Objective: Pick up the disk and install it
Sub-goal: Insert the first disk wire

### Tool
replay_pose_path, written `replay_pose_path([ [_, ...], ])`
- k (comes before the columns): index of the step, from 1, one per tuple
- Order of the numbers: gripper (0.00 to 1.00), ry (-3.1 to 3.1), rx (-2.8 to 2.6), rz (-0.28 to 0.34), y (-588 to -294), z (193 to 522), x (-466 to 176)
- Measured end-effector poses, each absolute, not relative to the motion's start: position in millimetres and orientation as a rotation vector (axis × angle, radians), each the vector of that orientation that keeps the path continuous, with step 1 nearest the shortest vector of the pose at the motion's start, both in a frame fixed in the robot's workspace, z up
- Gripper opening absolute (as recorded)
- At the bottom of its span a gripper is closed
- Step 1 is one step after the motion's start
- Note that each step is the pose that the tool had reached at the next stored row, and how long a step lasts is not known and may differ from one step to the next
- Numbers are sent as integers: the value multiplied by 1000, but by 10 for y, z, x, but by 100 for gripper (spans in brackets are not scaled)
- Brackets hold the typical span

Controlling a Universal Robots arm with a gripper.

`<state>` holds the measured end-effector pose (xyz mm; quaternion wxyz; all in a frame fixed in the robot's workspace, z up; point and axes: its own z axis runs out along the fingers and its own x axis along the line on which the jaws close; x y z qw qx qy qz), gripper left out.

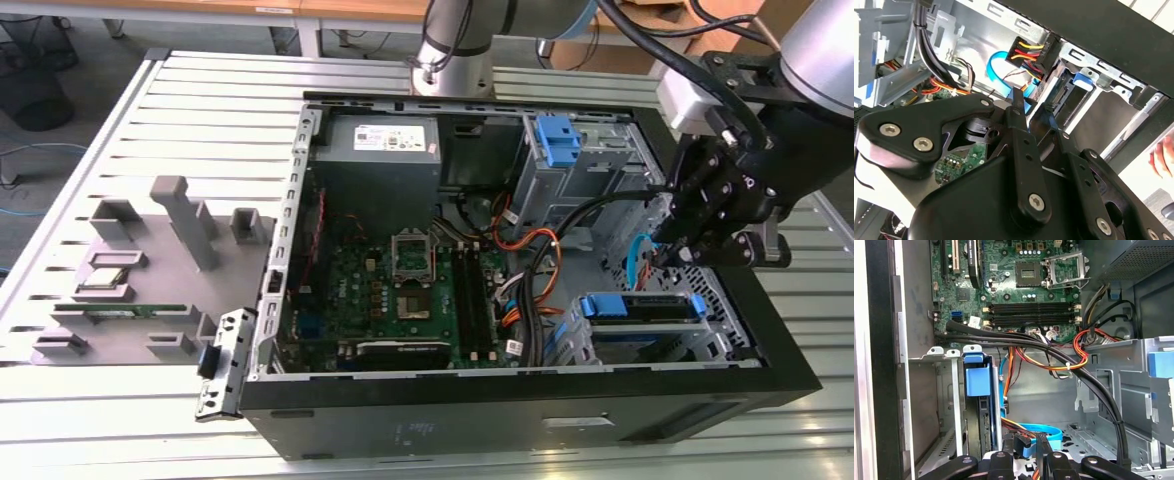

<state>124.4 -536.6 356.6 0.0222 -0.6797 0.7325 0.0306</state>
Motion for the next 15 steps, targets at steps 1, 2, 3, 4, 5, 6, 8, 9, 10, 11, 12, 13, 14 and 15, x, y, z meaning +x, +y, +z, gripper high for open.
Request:
replay_pose_path([
  [1,32,2270,-2107,92,-5367,3565,1245],
  [2,32,2271,-2107,92,-5367,3565,1245],
  [3,32,2271,-2107,92,-5367,3565,1245],
  [4,32,2271,-2107,92,-5367,3566,1244],
  [5,32,2271,-2107,91,-5367,3566,1244],
  [6,32,2271,-2107,91,-5367,3566,1244],
  [8,32,2271,-2107,91,-5367,3566,1244],
  [9,32,2271,-2107,91,-5367,3566,1244],
  [10,32,2271,-2107,91,-5367,3566,1244],
  [11,32,2271,-2107,91,-5367,3566,1244],
  [12,32,2271,-2107,91,-5367,3566,1244],
  [13,32,2271,-2107,91,-5367,3566,1244],
  [14,32,2271,-2107,91,-5367,3566,1244],
  [15,30,2271,-2107,91,-5367,3566,1244],
])
